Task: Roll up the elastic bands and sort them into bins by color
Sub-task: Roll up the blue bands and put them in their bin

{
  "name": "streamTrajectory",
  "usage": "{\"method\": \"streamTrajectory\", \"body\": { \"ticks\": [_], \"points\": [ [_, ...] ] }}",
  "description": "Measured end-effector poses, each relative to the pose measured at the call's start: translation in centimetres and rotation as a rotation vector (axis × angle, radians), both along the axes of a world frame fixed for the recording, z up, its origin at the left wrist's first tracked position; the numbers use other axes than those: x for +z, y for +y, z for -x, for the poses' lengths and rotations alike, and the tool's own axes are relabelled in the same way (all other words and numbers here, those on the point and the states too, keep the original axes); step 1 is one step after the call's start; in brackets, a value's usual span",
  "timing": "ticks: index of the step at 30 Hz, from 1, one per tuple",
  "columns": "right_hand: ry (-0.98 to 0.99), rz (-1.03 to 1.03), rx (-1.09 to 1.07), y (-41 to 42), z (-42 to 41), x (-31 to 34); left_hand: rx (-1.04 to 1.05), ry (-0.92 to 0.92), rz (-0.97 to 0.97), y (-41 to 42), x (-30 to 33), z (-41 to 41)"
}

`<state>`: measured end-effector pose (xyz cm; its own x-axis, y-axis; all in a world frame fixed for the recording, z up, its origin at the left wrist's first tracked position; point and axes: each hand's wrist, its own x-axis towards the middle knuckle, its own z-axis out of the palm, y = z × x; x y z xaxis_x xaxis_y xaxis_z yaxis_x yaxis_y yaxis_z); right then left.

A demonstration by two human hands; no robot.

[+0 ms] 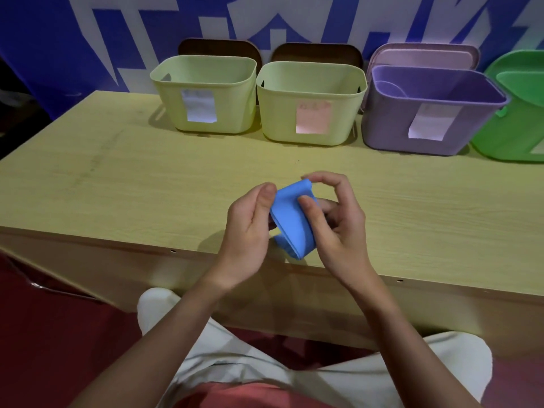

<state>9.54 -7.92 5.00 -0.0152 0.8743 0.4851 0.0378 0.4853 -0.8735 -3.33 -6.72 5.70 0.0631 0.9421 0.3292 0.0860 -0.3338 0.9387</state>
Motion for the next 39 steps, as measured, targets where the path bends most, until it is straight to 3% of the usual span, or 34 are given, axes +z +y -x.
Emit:
{"method": "streamTrajectory", "body": {
  "ticks": [3, 7, 13, 17, 20, 25, 33, 39],
  "points": [
    [-0.027, -0.02, -0.021, 0.1, -0.1, 0.4, -0.027, -0.173, 0.169, -0.2, 0.4, -0.7],
    [-0.04, 0.02, -0.075, 0.3, -0.3, 0.1, -0.089, -0.203, 0.222, 0.4, -0.3, -0.5],
    [-0.048, 0.063, -0.1, 0.1, -0.5, -0.4, -0.047, -0.011, 0.025, 0.6, -1.6, -0.1],
    [-0.026, 0.073, -0.108, -0.5, -0.7, -0.3, -0.025, 0.294, -0.166, -0.1, -1.7, -0.1],
    [-0.011, 0.104, -0.097, -0.9, -1.0, -0.5, 0.046, 0.381, -0.26, -0.3, -2.1, -0.6],
    [-0.001, 0.15, -0.072, -1.6, -1.5, -0.9, 0.063, 0.33, -0.243, -0.3, -2.3, -1.6],
    [-0.064, 0.089, -0.136, -1.7, -2.0, -0.2, -0.014, 0.089, -0.072, -1.0, -1.5, -2.0],
    [0.027, 0.1, -0.162, -1.8, -1.7, 0.0, -0.074, 0.01, 0.055, -1.2, -1.3, -2.5]
  ]
}}
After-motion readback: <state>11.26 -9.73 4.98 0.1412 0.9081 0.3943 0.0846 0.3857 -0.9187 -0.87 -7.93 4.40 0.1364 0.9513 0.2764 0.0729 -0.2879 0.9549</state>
